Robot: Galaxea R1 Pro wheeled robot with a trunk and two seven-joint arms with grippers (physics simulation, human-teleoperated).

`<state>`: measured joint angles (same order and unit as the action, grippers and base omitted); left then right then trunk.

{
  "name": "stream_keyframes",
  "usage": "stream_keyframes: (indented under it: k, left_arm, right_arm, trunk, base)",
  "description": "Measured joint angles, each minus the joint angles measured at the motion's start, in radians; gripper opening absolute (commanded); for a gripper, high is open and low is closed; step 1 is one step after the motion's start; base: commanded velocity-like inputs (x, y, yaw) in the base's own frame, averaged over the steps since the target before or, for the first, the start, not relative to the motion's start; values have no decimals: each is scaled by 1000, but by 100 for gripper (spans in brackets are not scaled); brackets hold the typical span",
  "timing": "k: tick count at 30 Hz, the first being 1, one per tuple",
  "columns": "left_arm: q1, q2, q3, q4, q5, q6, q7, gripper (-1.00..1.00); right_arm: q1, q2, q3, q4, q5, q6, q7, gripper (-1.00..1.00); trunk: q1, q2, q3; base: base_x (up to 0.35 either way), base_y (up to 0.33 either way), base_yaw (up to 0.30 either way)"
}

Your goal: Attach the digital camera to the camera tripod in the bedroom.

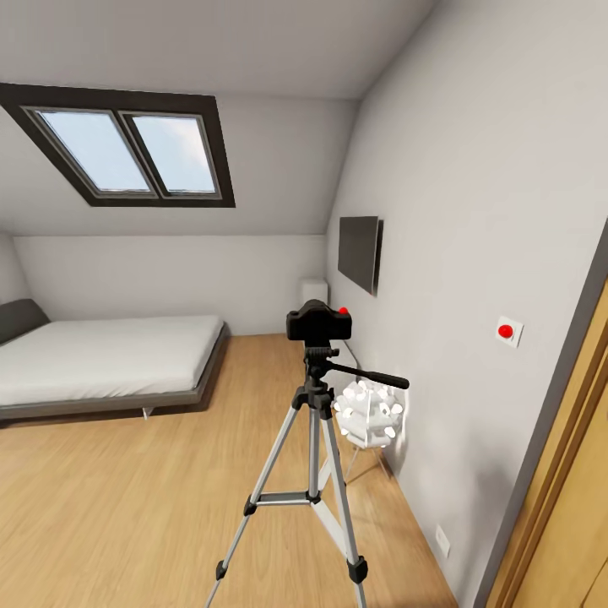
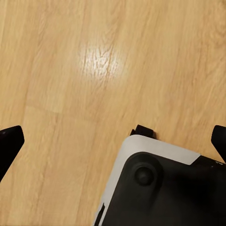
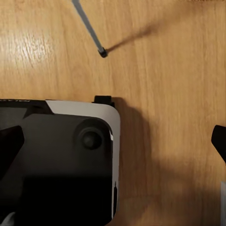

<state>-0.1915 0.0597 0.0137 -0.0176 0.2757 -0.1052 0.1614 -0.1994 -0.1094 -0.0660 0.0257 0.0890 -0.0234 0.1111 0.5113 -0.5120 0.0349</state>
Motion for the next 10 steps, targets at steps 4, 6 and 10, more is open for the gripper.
stream_keyframes:
  k: [4,6,10]
  left_arm:
    - [0,-1,4,0,1,0,0,100]
    - [0,-1,3,0,0,0,0,100]
    - [0,0,2,0,1,1,0,100]
  right_arm:
    - [0,11,0,0,-4,1,0,100]
    - [0,12,0,0,-4,1,0,100]
    - [0,13,0,0,-3,1,0,100]
  trunk:
    - [0,0,0]
    - [0,0,0]
    - [0,0,0]
  base:
    - [0,0,0]
    - [0,0,0]
    - [0,0,0]
